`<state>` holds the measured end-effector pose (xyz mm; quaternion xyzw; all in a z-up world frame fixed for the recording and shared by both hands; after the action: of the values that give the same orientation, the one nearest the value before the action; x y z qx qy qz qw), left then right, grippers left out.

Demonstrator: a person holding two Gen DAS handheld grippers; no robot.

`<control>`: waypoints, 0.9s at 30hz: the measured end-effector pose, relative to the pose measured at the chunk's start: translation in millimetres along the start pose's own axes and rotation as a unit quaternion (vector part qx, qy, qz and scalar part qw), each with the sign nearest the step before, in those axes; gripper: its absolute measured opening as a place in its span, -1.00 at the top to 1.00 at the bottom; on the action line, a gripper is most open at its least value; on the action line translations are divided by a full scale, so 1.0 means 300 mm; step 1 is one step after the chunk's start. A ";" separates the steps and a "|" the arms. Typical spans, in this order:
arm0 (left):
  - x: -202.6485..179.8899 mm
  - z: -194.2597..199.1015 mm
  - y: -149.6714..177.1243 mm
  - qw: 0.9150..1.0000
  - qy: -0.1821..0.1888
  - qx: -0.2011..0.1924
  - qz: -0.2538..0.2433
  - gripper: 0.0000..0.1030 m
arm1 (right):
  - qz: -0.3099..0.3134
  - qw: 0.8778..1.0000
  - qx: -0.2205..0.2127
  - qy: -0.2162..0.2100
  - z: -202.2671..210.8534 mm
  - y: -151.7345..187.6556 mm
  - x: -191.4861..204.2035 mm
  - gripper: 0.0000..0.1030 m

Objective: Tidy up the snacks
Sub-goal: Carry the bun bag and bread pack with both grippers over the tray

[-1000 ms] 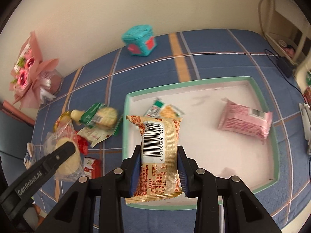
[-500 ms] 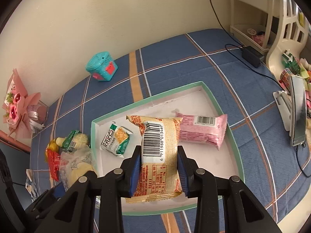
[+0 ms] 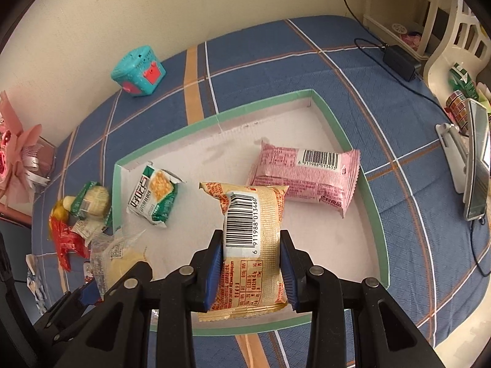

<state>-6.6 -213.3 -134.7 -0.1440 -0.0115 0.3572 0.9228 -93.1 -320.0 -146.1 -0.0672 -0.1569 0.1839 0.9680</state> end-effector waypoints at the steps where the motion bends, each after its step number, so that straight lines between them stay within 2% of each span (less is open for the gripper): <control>1: -0.003 -0.008 0.002 1.000 0.000 0.002 -0.001 -0.07 | 0.001 1.000 0.003 0.003 -0.011 0.004 -0.002 0.28; 11: -0.028 -0.075 -0.001 1.000 -0.004 0.013 -0.009 -0.07 | 0.002 0.999 0.029 0.029 -0.094 0.031 -0.032 0.28; 27: -0.030 -0.149 0.007 0.999 -0.005 0.033 -0.004 -0.08 | 0.002 0.999 0.035 0.034 -0.132 0.039 -0.031 0.26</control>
<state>-9.2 -229.4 -177.4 -0.1119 -0.0049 0.3540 0.9285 -92.3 -315.7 -188.1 -0.0401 -0.1170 0.1888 0.9742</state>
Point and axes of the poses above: each gripper's, at about its wrist camera, not at the fingertips, and z roughly against the way its jaws point, x to its left, y to its underside, the point moved 10 cm from there along -z, roughly the way its jaws point, and after that the axes turned 15 degrees about -z, right-handed, at the moved point
